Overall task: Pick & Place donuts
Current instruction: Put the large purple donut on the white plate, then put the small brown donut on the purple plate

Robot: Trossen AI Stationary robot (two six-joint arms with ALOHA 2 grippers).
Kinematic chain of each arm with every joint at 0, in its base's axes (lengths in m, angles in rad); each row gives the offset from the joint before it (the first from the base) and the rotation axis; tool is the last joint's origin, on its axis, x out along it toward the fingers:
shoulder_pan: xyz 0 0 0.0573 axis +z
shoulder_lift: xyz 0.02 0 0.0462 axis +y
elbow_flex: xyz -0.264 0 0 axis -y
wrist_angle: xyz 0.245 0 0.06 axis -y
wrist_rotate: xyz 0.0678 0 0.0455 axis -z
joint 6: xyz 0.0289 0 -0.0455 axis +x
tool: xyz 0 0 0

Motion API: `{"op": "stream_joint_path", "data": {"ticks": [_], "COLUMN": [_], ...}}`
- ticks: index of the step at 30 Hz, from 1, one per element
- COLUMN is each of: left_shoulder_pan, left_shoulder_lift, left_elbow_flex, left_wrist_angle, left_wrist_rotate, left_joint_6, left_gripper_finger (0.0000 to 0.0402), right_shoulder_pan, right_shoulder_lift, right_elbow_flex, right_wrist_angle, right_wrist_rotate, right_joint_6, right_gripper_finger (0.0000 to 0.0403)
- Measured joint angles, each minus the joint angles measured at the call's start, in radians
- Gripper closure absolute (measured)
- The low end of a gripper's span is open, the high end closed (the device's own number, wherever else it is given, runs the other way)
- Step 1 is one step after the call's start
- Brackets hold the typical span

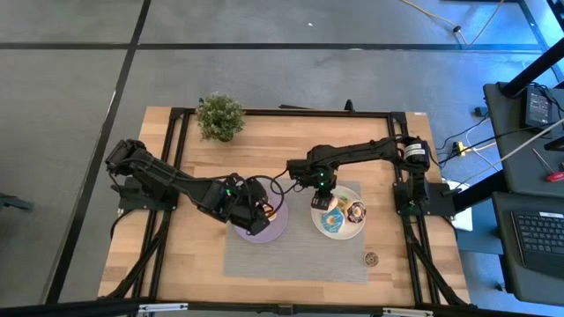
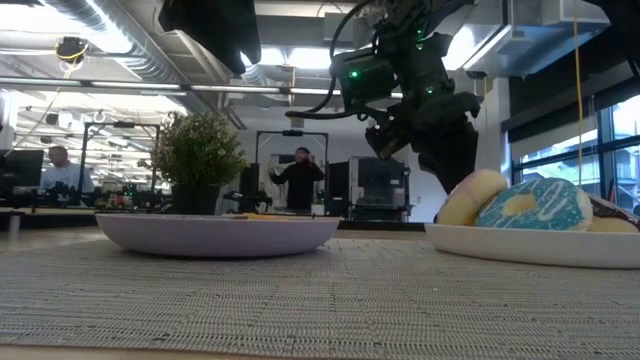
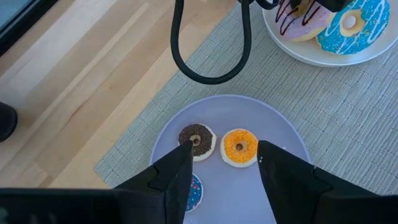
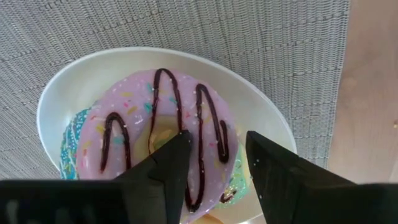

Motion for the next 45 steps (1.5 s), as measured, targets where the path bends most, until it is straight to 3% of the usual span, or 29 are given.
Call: {"op": "stream_joint_path", "data": {"ticks": [11,15,32,45], "left_shoulder_pan": [0.0,0.0,0.0,0.0], "left_shoulder_lift": [0.0,0.0,0.0,0.0], "left_elbow_flex": [0.0,0.0,0.0,0.0], "left_wrist_angle": [0.0,0.0,0.0,0.0], "left_wrist_rotate": [0.0,0.0,0.0,0.0], "left_joint_6": [0.0,0.0,0.0,0.0], "left_gripper_finger": [0.023,0.0227,0.0226,0.0226], "right_shoulder_pan": [0.0,0.001,0.0,0.03], "right_shoulder_lift": [-0.002,-0.002,-0.015,-0.174], "right_elbow_flex": [0.0,0.028,0.074,0.074], "right_wrist_angle": [-0.001,-0.026,-0.048,-0.046], "right_wrist_rotate": [0.004,0.066,0.071,0.124], "right_joint_6": [0.004,0.003,-0.003,0.124], "right_gripper_finger": [0.0242,0.0242,0.0242,0.0242]}}
